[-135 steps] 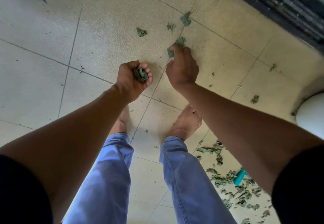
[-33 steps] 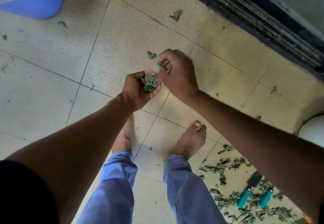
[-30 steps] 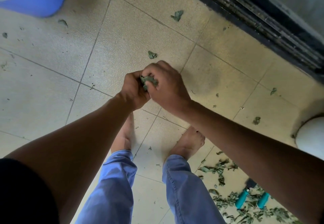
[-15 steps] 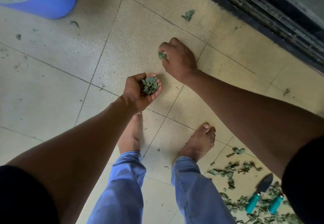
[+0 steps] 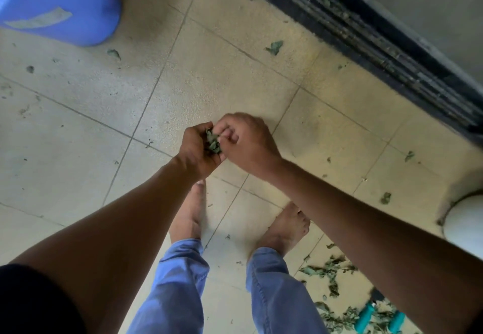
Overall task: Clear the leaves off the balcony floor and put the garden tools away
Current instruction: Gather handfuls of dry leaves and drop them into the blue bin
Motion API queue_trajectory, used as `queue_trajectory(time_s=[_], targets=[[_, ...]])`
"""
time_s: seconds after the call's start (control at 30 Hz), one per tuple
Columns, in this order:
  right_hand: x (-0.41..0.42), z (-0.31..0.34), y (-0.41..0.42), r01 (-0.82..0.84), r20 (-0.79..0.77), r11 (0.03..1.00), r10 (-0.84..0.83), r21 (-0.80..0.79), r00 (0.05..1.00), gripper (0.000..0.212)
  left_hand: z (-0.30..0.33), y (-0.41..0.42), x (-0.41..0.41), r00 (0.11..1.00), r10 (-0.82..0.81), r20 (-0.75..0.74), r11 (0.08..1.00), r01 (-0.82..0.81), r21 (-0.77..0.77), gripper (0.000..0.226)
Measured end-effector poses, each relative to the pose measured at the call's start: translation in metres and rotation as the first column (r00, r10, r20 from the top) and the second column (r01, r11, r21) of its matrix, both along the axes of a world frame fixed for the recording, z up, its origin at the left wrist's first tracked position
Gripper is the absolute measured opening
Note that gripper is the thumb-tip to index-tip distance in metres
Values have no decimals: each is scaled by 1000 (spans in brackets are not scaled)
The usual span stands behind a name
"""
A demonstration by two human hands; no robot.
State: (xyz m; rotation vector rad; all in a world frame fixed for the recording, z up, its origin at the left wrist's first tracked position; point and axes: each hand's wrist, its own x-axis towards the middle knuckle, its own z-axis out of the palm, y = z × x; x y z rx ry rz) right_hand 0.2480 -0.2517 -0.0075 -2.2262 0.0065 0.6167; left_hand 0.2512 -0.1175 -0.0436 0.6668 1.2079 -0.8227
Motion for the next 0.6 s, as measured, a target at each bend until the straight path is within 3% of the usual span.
queue_trajectory(time_s=[0.2,0.4,0.6], targets=[[51,-24,-45,83,218,956,-21,-281,976,31,2,-10,13,997,61,-46,998,-61,14,37],[124,-62,-79,-74,177,836,200,-543,964,50,3,-8,21,1000,27,-15,1000,-27,10,35],[114,-71,-74,-117,167,774,277,-623,946,28,7,7,15,999,32,-20,999,-32,14,37]])
